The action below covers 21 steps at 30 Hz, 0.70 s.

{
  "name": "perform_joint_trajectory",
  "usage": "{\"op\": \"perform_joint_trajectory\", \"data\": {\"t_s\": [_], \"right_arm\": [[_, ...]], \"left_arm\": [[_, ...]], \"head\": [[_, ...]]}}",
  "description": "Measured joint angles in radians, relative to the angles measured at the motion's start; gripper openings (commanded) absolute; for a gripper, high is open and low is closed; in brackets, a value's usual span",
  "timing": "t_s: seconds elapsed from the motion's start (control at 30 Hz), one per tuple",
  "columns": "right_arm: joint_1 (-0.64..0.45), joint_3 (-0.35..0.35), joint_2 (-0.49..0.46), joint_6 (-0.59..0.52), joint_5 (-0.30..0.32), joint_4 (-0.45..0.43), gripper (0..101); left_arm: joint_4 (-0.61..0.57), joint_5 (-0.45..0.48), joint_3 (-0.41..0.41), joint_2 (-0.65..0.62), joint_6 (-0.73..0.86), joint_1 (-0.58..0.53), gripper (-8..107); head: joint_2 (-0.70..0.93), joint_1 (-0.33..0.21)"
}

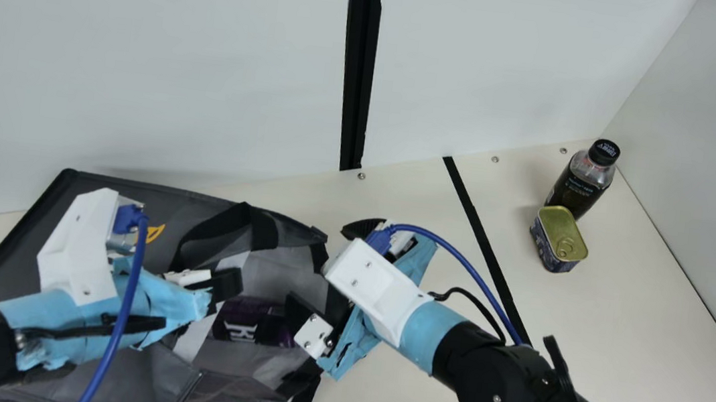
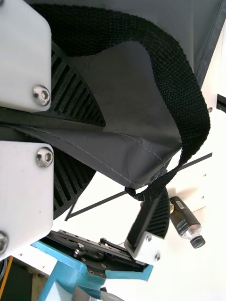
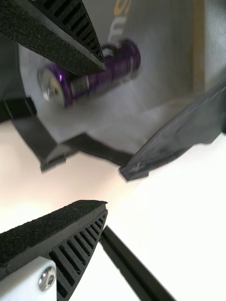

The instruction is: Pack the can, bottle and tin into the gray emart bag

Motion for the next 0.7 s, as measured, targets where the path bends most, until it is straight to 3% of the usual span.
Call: {"op": "perform_joint_trajectory", "data": {"t_s": [0.43, 0.7], "right_arm": [[-0.082, -0.001, -0.031, 0.178, -0.001, -0.213, 91], [-0.147, -0.025, -0.051, 0.309, 0.034, -0.344, 91]], "left_arm": [[0.000, 0.000, 0.000, 0.000, 0.000, 0.000, 10], [0.000, 0.000, 0.000, 0.000, 0.000, 0.000, 10]], "head": [[0.000, 0.000], [0.000, 0.000]]}}
